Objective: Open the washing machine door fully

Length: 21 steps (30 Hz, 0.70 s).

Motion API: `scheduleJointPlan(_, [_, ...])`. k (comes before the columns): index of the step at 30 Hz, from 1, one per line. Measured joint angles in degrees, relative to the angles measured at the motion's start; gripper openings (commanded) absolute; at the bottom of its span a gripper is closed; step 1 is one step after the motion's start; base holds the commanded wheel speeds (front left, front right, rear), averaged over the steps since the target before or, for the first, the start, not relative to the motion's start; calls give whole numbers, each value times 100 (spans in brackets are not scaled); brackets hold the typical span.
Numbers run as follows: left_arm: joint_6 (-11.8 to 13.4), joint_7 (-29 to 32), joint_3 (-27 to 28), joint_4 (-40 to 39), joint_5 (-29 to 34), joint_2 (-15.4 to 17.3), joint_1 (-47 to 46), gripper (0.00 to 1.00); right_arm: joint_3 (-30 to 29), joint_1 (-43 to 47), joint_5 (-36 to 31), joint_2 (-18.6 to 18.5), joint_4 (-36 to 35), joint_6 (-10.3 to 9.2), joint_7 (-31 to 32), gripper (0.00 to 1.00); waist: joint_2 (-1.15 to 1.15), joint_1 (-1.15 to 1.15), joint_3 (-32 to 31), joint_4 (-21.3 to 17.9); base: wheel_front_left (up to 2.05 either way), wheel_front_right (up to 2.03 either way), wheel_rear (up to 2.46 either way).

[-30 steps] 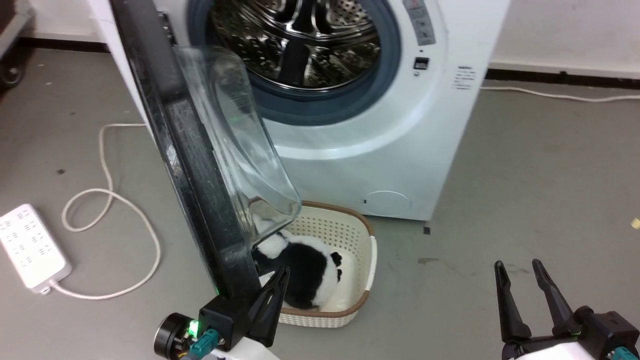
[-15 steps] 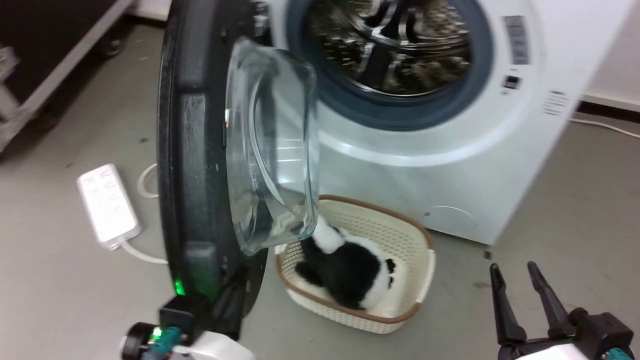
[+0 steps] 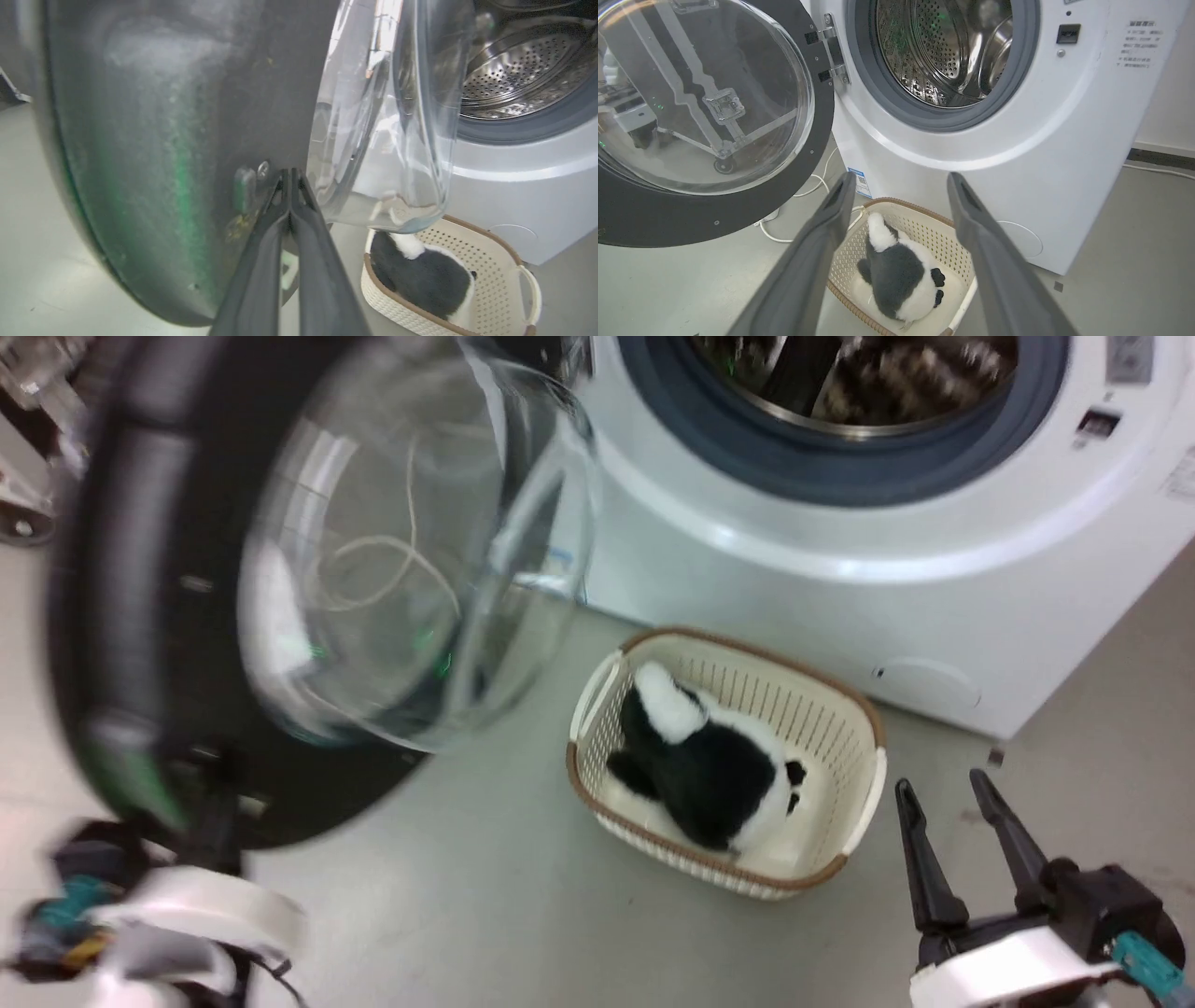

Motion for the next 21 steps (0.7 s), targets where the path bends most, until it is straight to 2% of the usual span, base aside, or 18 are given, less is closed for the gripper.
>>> scheduleJointPlan(2, [34,0,487,227,-344,160,-266,0,-29,-90,-114,0,-142,0,126,100,0,0,248,-10,0,0,0])
scheduleJointPlan(5, [55,0,739,432,-505,339,-458,0,-85,-124,-171,2,-242,0,181,100,0,0,413,-31,0,0,0])
scheduleJointPlan(10, [-102,-64,1330,1303,-917,932,-1168,0,-129,-229,-310,8,-444,0,328,100,0,1,859,-142,0,0,0])
scheduleJointPlan(17, [-302,-344,1588,2502,-1024,1574,-1961,0,-124,-331,-370,11,-593,0,421,100,0,1,1220,-329,0,0,0])
scheduleJointPlan(21, [-408,-604,1556,3040,-1007,1742,-2277,0,-135,-341,-404,11,-619,0,423,100,0,0,1295,-422,0,0,0])
